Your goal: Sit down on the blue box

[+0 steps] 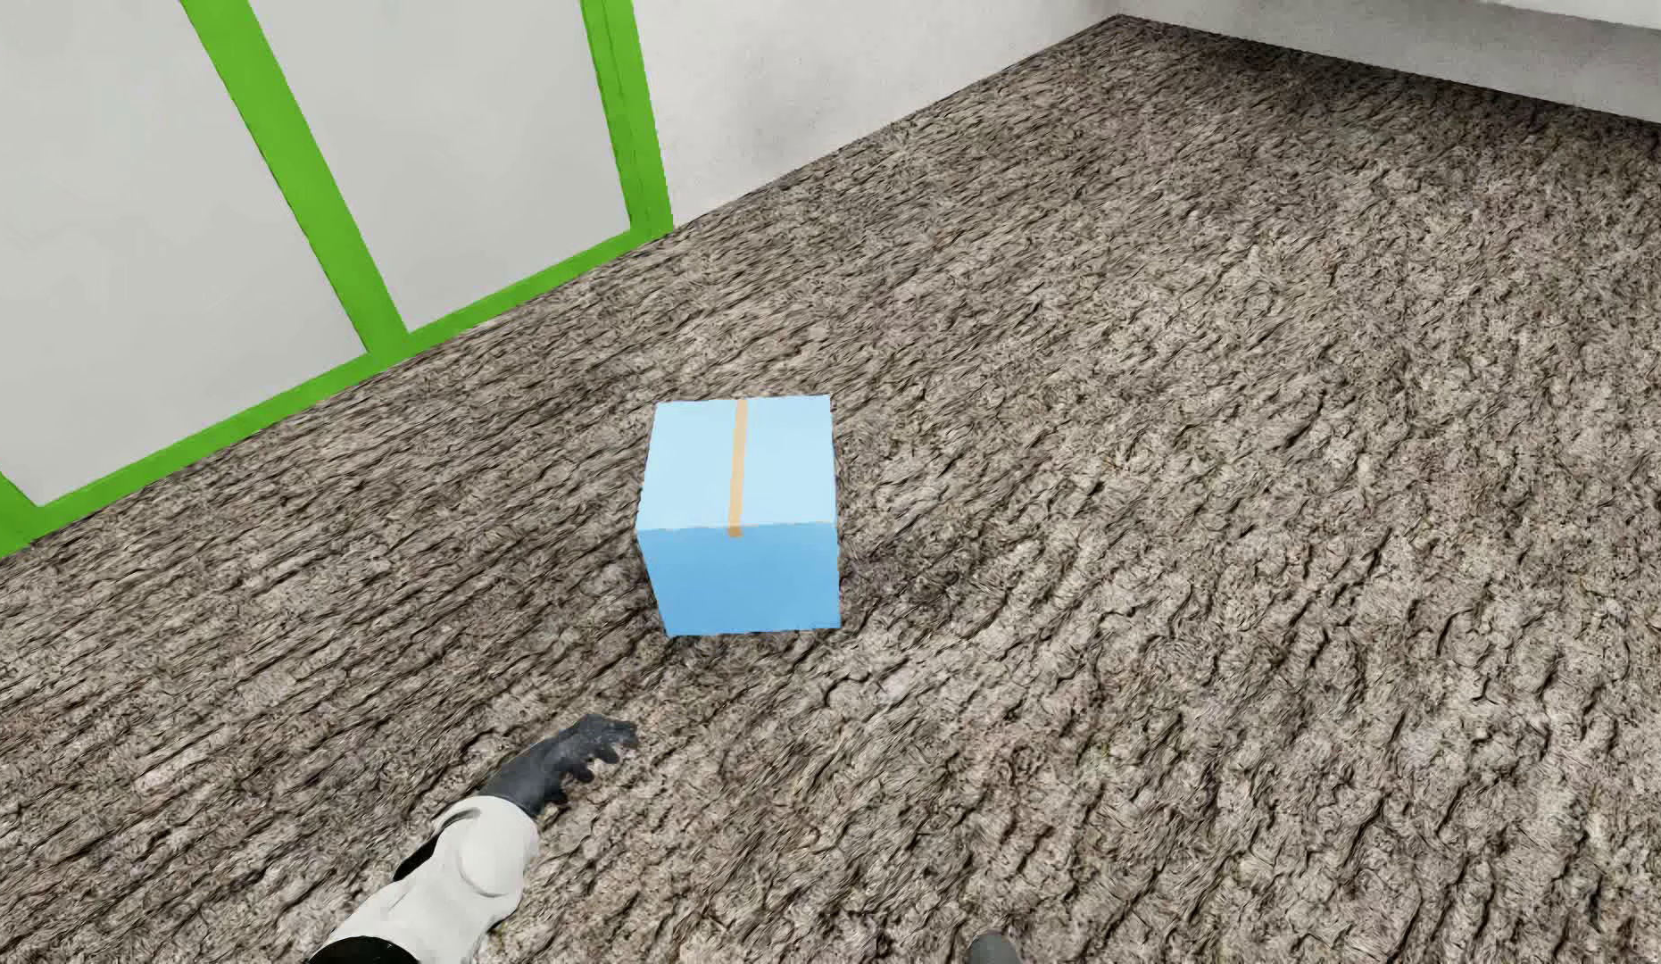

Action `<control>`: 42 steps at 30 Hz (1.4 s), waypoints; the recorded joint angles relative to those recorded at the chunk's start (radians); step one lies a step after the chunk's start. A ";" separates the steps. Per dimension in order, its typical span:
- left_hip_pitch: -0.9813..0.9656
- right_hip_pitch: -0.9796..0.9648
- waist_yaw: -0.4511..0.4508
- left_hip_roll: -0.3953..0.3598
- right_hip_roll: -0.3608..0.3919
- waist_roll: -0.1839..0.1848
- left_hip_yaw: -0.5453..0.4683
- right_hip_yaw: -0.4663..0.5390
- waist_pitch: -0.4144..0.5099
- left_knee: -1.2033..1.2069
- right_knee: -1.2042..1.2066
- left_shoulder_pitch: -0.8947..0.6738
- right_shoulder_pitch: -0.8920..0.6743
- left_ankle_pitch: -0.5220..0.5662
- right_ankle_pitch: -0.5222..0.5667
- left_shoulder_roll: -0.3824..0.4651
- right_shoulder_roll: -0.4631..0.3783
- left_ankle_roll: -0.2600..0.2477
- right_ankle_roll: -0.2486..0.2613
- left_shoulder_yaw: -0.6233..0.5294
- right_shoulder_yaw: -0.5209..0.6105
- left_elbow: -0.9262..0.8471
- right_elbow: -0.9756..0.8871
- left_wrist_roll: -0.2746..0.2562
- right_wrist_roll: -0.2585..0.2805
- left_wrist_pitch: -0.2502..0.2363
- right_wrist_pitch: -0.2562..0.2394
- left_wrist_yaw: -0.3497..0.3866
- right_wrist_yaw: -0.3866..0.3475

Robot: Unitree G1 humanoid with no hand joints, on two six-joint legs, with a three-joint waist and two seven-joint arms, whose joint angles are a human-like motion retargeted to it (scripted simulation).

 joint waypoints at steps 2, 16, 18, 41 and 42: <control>0.056 -0.009 -0.010 0.040 -0.009 -0.007 -0.019 0.052 0.003 0.082 0.129 0.005 0.047 -0.044 0.087 0.003 -0.005 -0.057 0.119 -0.009 -0.029 -0.060 0.010 0.017 0.012 -0.011 -0.027 -0.011 0.017; -0.569 0.590 0.168 -0.085 0.165 0.045 0.093 -0.227 0.101 0.258 0.041 0.341 -0.444 0.259 -0.268 -0.071 -0.289 0.260 -0.142 0.306 0.167 0.321 -0.103 0.151 -0.084 0.051 -0.164 -0.062 0.021; -0.524 0.506 0.167 -0.096 0.162 -0.006 -0.021 -0.176 0.098 0.244 0.298 0.362 -0.401 0.260 -0.244 -0.004 -0.253 0.246 -0.112 0.286 0.130 0.318 -0.140 0.108 -0.038 0.071 -0.136 -0.039 -0.028; -0.963 -0.423 0.067 0.163 -0.030 0.027 -0.161 0.034 0.387 0.797 1.074 0.006 -0.352 -0.045 -0.476 -0.033 -0.066 -0.088 -0.126 0.035 0.088 -0.031 -0.295 0.112 -0.163 0.080 -0.030 0.049 -0.054; -1.093 -0.523 0.066 0.163 -0.057 0.035 -0.172 0.043 0.410 0.922 1.195 -0.009 -0.355 -0.061 -0.516 -0.021 -0.102 -0.125 -0.108 0.045 0.080 -0.024 -0.338 0.094 -0.175 0.081 -0.103 0.072 -0.026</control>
